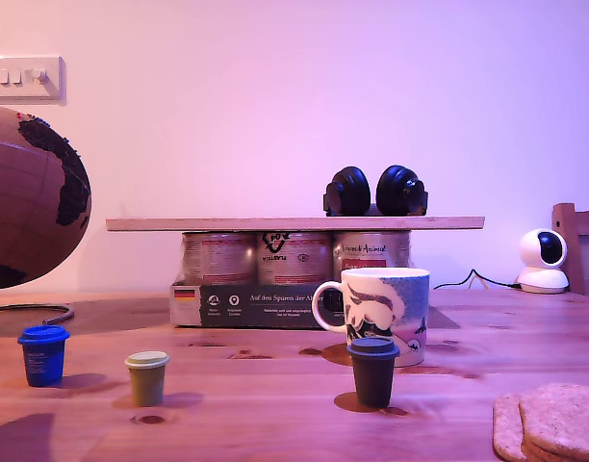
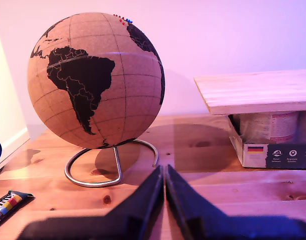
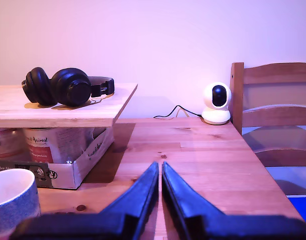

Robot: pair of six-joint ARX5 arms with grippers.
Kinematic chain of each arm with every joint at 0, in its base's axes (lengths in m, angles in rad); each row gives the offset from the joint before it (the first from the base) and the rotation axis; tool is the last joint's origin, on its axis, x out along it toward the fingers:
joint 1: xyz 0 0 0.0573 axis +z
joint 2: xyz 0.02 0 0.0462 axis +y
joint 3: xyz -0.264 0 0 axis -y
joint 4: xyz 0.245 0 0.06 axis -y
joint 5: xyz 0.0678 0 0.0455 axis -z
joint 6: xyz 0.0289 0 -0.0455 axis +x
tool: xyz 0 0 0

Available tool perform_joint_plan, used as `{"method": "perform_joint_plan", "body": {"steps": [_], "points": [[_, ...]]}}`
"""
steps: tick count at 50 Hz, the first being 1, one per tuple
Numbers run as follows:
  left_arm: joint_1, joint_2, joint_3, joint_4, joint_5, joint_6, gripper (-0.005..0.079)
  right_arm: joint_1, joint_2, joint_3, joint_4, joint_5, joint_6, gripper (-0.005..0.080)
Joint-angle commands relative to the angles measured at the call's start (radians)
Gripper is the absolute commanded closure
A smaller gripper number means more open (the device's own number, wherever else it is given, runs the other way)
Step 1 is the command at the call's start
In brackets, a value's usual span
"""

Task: Pick up the blue coffee capsule and place it on the shelf behind you

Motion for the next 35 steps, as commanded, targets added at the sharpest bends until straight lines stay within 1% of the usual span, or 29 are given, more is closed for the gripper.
{"method": "perform_joint_plan", "body": {"steps": [1,10,15,18,20,22,24,27,32,35], "points": [[0.056,-0.014,-0.031,0.097,0.202,-0.151,0.0761,-0.009,0.126,0.098,0.116,-0.177,0.135,0.0764],[0.056,-0.014,-0.031,0.100,0.202,-0.151,0.0761,-0.009,0.126,0.098,0.120,-0.177,0.135,0.0765],[0.055,-0.014,-0.030,0.124,0.203,-0.156,0.0761,-0.009,0.126,0.100,0.137,-0.177,0.136,0.0764],[0.055,-0.014,-0.023,0.142,0.203,-0.201,0.0761,-0.009,0.126,0.105,0.142,-0.187,0.162,0.0764],[0.055,-0.014,-0.011,0.142,0.206,-0.252,0.0761,-0.009,0.126,0.115,0.140,-0.210,0.188,0.0764],[0.055,-0.014,0.004,0.134,0.212,-0.279,0.0761,-0.009,0.126,0.125,0.138,-0.235,0.202,0.0764],[0.055,-0.014,0.025,0.118,0.235,-0.292,0.0761,-0.009,0.126,0.142,0.132,-0.261,0.216,0.0765],[0.055,-0.014,0.058,0.089,0.295,-0.293,0.0761,-0.009,0.126,0.167,0.114,-0.307,0.217,0.0765],[0.055,-0.010,0.126,-0.006,0.389,-0.293,0.0761,-0.009,0.126,0.214,0.069,-0.388,0.212,0.0765],[0.055,0.002,0.163,-0.074,0.431,-0.292,0.0761,-0.009,0.127,0.240,0.042,-0.413,0.211,0.0764]]}}
